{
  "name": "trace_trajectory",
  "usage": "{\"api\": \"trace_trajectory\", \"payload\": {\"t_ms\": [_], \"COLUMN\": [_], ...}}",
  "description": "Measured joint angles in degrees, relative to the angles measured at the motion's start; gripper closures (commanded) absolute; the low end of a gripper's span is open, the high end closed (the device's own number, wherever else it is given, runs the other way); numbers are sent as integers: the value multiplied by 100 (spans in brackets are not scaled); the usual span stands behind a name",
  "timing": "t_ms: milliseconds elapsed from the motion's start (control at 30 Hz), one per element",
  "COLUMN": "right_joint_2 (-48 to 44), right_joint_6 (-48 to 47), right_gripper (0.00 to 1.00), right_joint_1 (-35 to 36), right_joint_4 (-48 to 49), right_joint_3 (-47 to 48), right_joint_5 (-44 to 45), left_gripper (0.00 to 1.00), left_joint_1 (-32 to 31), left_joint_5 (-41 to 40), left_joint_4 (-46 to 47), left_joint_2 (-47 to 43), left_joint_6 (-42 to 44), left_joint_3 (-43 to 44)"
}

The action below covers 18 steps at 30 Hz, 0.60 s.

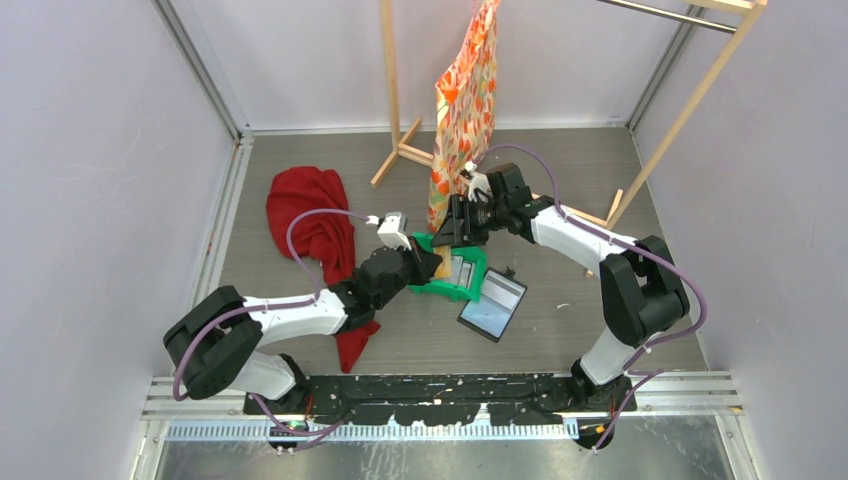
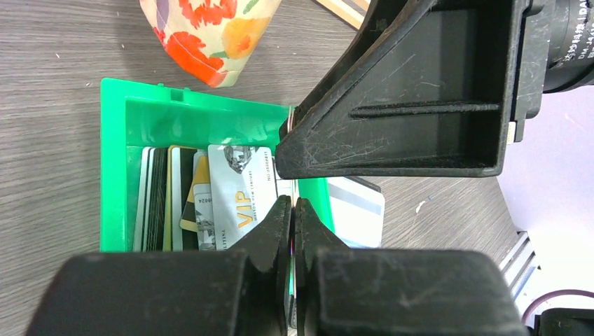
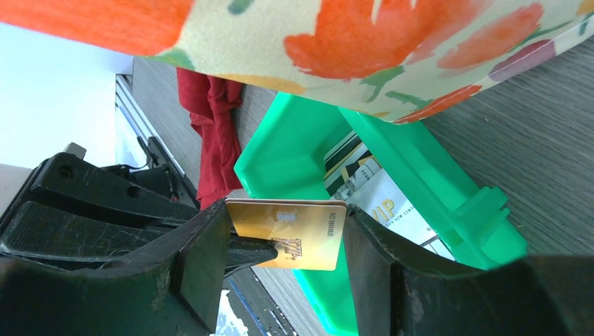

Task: Put the credit cards into the card holder
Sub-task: Insert the credit card into the card holder.

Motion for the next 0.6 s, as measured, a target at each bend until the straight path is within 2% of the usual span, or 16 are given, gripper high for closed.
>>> {"api": "trace_trajectory", "payload": {"t_ms": [67,233,400,600], "right_joint_2": [0,0,0,52], "right_joint_6": [0,0,7,4], "right_gripper": [60,62,63,63], "right_joint_1": [0,0,0,0], "right_joint_4": [0,7,46,85], "right_joint_3": [0,0,0,0], "right_joint_5": [-2,-2,0,4], "left_gripper": [100,98,74,56], "left_joint_1": [2,11,31,33], "left_joint_5": [0,2,26,76], "left_joint_4": [9,39,103,125], "left_joint_2": [0,0,22,57], "left_joint_6": [-7,-26,-103,-177], "left_joint_3": [-4,-17,-24,-35]}}
